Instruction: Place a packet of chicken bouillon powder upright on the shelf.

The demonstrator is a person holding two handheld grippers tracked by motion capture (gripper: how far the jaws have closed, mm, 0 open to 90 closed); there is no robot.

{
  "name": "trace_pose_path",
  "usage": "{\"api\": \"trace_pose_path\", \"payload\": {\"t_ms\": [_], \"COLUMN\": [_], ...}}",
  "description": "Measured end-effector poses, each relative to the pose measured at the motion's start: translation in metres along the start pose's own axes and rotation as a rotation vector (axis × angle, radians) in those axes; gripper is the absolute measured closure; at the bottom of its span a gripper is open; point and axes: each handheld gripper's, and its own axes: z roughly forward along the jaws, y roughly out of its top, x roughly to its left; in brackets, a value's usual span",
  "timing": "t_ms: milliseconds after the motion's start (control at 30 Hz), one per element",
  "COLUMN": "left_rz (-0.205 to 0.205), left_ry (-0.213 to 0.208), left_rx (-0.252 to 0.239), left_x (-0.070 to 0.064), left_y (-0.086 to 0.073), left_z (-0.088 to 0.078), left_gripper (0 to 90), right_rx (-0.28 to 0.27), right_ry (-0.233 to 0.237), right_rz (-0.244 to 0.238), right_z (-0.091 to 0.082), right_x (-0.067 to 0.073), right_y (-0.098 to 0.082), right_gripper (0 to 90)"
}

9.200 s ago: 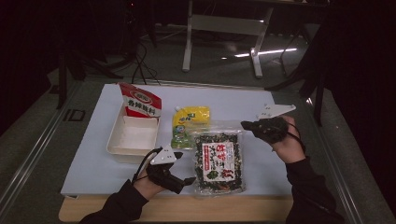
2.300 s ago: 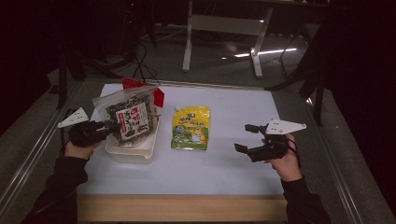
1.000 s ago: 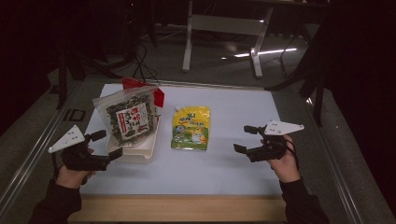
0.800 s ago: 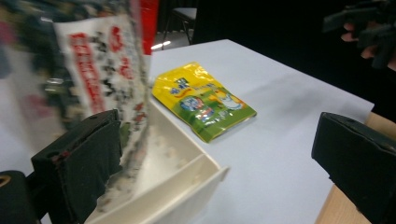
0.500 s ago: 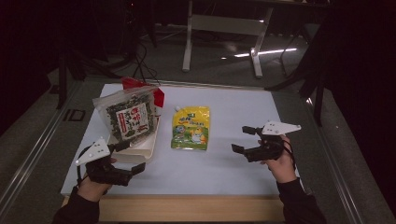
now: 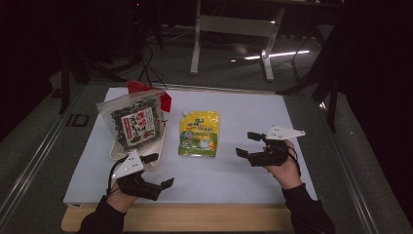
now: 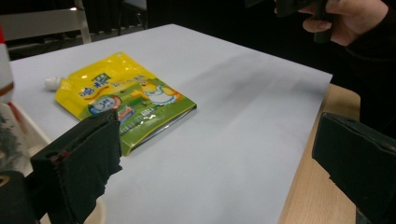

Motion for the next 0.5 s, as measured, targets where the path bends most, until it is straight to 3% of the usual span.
{"api": "trace_pose_path", "payload": {"t_ms": [100,267,433,500], "left_rz": [-0.018,-0.010,-0.005,-0.003], "left_ry": [-0.014,-0.014,-0.021,-0.026], "left_rx": [-0.011,-0.009,0.003,0.009], "left_x": [-0.003,-0.007,-0.011,-0.012], "left_y": [-0.006,-0.010,-0.015,-0.016], "left_z": [0.004,0.008,0.012,0.013], "left_gripper": [2.7,2.7,2.7,2.7], "right_rx": [0.022,0.044,0.065,0.066], "right_ry": [0.010,0.005,0.005,-0.009], "right_rz": [0.008,0.005,0.022,0.031], "right_z": [0.011,0.028,0.048,0.058], "right_x": [0.001,0.001,-0.001,-0.003], "right_y": [0.001,0.004,0.010,0.013], "right_gripper": [26.8,31.0,52.8,56.5]}}
